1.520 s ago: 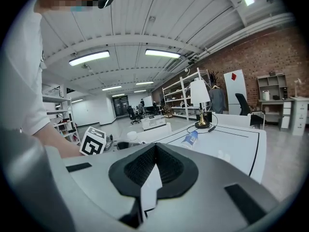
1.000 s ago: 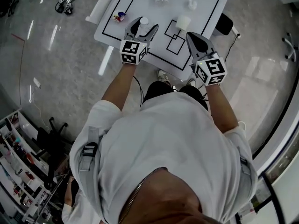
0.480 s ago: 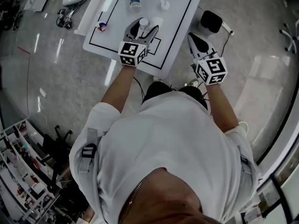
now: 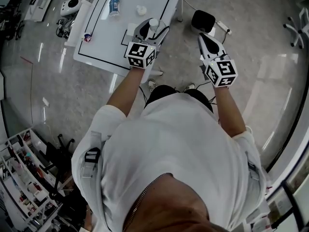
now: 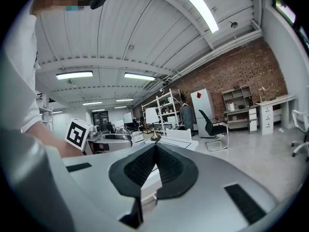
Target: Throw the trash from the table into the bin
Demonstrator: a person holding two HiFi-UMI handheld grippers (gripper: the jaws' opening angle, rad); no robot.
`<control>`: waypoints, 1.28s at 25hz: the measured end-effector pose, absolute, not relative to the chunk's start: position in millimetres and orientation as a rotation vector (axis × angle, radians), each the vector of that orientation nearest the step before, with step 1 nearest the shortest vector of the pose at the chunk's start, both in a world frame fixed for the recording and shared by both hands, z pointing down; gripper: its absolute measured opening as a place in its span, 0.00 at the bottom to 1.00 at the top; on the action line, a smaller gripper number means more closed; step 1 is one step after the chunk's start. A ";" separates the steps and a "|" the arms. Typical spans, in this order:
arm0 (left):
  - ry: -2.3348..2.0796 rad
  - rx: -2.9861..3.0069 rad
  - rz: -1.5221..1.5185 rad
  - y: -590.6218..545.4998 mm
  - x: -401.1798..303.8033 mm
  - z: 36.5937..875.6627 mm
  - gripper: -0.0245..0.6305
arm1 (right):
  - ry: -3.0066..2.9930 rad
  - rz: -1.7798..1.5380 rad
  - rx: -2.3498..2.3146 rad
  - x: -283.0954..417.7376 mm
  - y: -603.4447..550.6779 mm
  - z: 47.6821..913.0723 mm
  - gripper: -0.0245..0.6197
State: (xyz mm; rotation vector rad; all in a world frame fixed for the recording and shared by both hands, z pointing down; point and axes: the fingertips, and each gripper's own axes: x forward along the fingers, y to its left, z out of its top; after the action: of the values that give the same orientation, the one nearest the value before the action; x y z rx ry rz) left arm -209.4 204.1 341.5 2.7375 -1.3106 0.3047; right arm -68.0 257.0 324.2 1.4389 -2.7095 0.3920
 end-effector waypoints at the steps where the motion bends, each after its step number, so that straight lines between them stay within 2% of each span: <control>1: -1.303 2.742 0.301 203.5 -195.7 340.7 0.51 | -2.706 0.393 1.447 -54.8 258.2 324.8 0.03; 6: -1.255 2.766 0.300 193.2 -143.2 342.4 0.51 | -2.686 0.400 1.507 -6.5 253.8 328.6 0.03; 14: -1.157 2.784 0.303 157.7 -88.0 348.7 0.51 | -2.638 0.436 1.579 32.1 228.1 335.5 0.03; 32: -1.013 2.778 0.271 1.7 -34.0 379.1 0.51 | -2.467 0.436 1.610 74.2 63.8 370.8 0.03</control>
State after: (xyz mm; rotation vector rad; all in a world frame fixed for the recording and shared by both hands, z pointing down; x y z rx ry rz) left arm -34.0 1.7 379.1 2.7775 -1.0127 0.2708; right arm 74.2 63.8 370.8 1.6102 -2.4670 0.4358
